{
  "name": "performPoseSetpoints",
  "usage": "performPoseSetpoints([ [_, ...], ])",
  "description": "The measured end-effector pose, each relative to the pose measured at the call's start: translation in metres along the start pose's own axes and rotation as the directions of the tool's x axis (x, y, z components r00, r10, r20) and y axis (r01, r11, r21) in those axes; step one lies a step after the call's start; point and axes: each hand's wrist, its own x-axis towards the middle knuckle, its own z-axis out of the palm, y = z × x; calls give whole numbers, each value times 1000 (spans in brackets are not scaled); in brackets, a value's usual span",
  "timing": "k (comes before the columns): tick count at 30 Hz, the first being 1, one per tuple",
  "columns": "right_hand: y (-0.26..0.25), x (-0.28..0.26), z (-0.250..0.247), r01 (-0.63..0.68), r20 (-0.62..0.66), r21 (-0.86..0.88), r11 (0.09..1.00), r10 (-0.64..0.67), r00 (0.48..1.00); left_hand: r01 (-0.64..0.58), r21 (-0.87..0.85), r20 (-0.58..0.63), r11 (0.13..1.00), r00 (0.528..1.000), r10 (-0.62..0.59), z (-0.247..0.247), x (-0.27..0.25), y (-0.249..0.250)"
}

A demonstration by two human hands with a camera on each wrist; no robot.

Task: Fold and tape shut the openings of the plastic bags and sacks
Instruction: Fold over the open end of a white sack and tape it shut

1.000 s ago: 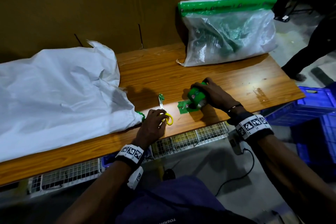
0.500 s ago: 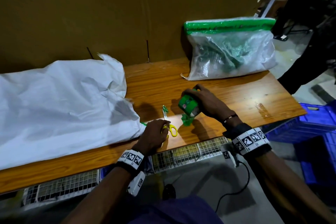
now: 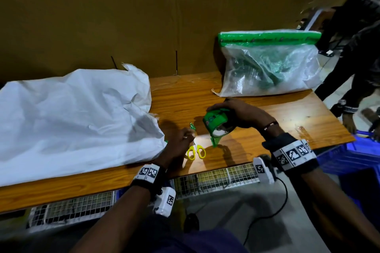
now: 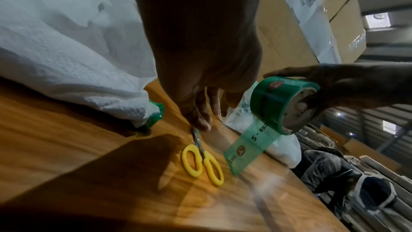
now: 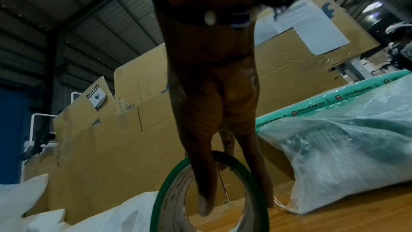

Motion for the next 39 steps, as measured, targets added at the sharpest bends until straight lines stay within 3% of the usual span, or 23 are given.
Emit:
performPoseSetpoints([
  [3,-9,-10,-15,39,7,50,998,-40,999,117,-167,10,979,993,-117,2,3,8],
  [7,-32,-25,-60,76,-48,482,873,-61,997,216,-348,50,912,976,-213,1,0,13],
  [11,-50,-24,-93,143,-66,530,836,-127,990,359,-537,163,764,932,-323,-5,2,35],
  [17,-74,-2,-85,203,-90,612,765,-188,978,389,-764,313,515,921,-232,-26,5,57],
  [20,-90,15,-67,244,-117,646,723,-222,968,355,-835,285,421,933,-220,-43,-4,63],
  [23,-112,36,-46,276,-115,659,700,-268,956,262,-858,134,442,944,-300,-66,-21,62],
  [25,-128,47,-30,297,-120,676,675,-296,948,178,-855,-29,487,921,-388,-89,-36,52],
  [28,-151,66,-1,391,-166,601,697,-369,914,107,-806,-171,583,900,-401,-135,-61,28],
  [31,-182,79,30,422,-151,596,683,-421,894,-11,-795,-348,607,827,-441,-184,-96,3],
  [35,-223,93,78,454,-134,650,609,-497,858,-58,-741,-476,669,748,-462,-246,-141,-25],
  [39,-274,122,129,428,-143,663,614,-457,878,-48,-633,-609,773,647,-459,-300,-175,-57],
])
